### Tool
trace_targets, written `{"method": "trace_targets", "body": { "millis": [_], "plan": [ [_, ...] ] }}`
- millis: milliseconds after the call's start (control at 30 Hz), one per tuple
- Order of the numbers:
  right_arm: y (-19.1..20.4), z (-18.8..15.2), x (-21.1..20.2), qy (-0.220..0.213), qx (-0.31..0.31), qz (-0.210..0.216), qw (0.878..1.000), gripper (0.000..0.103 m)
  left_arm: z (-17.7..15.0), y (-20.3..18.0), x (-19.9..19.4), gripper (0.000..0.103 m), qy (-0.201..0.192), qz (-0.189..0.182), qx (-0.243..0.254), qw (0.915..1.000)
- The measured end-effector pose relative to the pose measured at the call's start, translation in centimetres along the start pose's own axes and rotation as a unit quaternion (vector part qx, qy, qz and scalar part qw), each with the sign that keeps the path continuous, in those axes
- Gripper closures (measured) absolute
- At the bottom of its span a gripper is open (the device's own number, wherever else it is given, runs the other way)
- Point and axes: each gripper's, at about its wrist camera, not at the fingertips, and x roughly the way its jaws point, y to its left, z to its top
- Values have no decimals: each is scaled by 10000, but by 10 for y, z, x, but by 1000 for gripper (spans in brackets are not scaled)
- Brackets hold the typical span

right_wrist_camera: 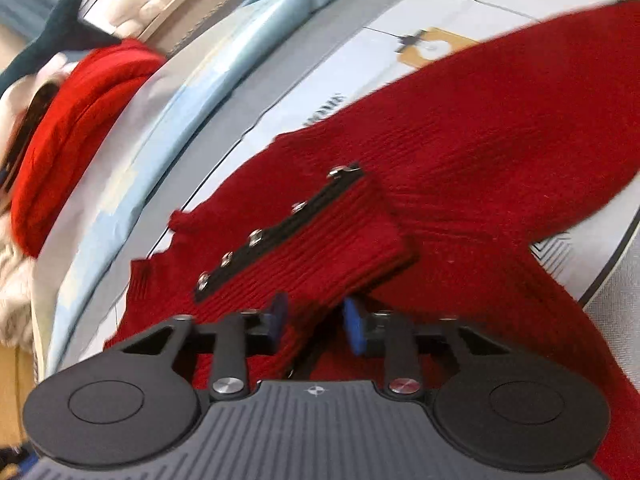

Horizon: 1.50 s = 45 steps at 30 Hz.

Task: Fold small clothes
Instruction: 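Grasp the sweater side edge with the right gripper and fold it inward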

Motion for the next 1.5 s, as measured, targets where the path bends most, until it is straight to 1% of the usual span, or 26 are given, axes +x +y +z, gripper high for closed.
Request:
{"method": "trace_targets", "body": {
  "millis": [33, 100, 233, 300, 367, 400, 433, 467, 533, 600, 633, 667, 733, 767, 800, 833, 867, 900, 967, 1000, 1067, 1133, 1200, 1300, 1433, 1500],
  "plan": [
    [-2, 1, 0, -55, 62, 12, 10000, 95, 0, 1, 1, 79, 13, 5, 9, 10000],
    [2, 2, -5, -199, -50, 140, 9997, 96, 1, 2, 3, 79, 41, 25, 17, 10000],
    [29, -2, -39, -954, -387, 327, 9941, 97, 0, 3, 7, 79, 83, 19, -6, 10000],
    [34, -1, -48, -1209, -551, 303, 9907, 97, -4, 3, 13, 79, 157, 44, 42, 9999],
    [27, 3, -39, -1054, -597, 30, 9926, 96, -9, 3, 21, 79, 265, 88, 122, 9995],
    [20, 5, -28, -727, -494, -249, 9958, 95, -11, 3, 26, 79, 328, 118, 160, 9993],
    [12, 6, -23, -540, -296, -466, 9970, 94, -14, 4, 30, 79, 382, 149, 194, 9990],
    [5, 4, -24, -544, -113, -632, 9965, 93, -16, 5, 35, 80, 433, 187, 247, 9986],
    [9, 3, -36, -855, -263, -882, 9921, 93, -20, 5, 38, 102, 393, 210, 426, 9981],
    [19, 3, -50, -1216, -505, -753, 9884, 93, -24, 0, 40, 103, 274, 259, 817, 9959],
    [23, 4, -51, -1282, -600, -548, 9884, 93, -26, -1, 42, 103, 266, 262, 893, 9953],
    [27, 6, -50, -1233, -704, -183, 9897, 93, -28, 0, 46, 103, 326, 272, 899, 9950],
    [26, 12, -34, -767, -684, 312, 9942, 79, -34, 7, 61, 103, 602, 524, 814, 9935],
    [21, 13, -25, -486, -641, 342, 9962, 76, -38, 11, 68, 103, 757, 746, 747, 9915],
    [15, 12, -15, -221, -667, 109, 9975, 75, -40, 11, 70, 103, 796, 843, 730, 9906],
    [13, 10, -7, -44, -749, -320, 9967, 73, -41, 7, 67, 103, 740, 868, 795, 9903],
    [11, 7, -4, 11, -824, -751, 9938, 73, -41, -2, 60, 103, 586, 865, 990, 9896],
    [10, 5, -7, -77, -844, -816, 9931, 73, -41, -11, 53, 103, 400, 779, 1179, 9892],
    [20, 3, -13, -154, -975, -614, 9932, 73, -42, -19, 48, 101, 206, 578, 1372, 9886],
    [24, 2, -18, -224, -1075, -492, 9927, 72, -44, -17, 54, 101, 299, 570, 1330, 9890],
    [30, 6, -31, -379, -1123, -382, 9922, 70, -50, -1, 76, 101, 838, 869, 984, 9878],
    [29, 13, -39, -426, -1031, -358, 9931, 69, -52, 4, 81, 101, 1086, 898, 739, 9873],
    [22, 22, -47, -452, -912, -282, 9944, 69, -48, -11, 67, 101, 795, 879, 941, 9885],
    [12, 31, -67, -683, -932, -276, 9929, 65, -41, -40, 34, 96, 245, 558, 1369, 9887],
    [-7, 51, -94, -1021, -871, -383, 9902, 63, -42, -60, 7, 95, 48, 186, 1489, 9887],
    [-28, 63, -107, -1174, -750, -462, 9892, 63, -47, -69, -1, 89, -27, 155, 1704, 9852]
  ]
}}
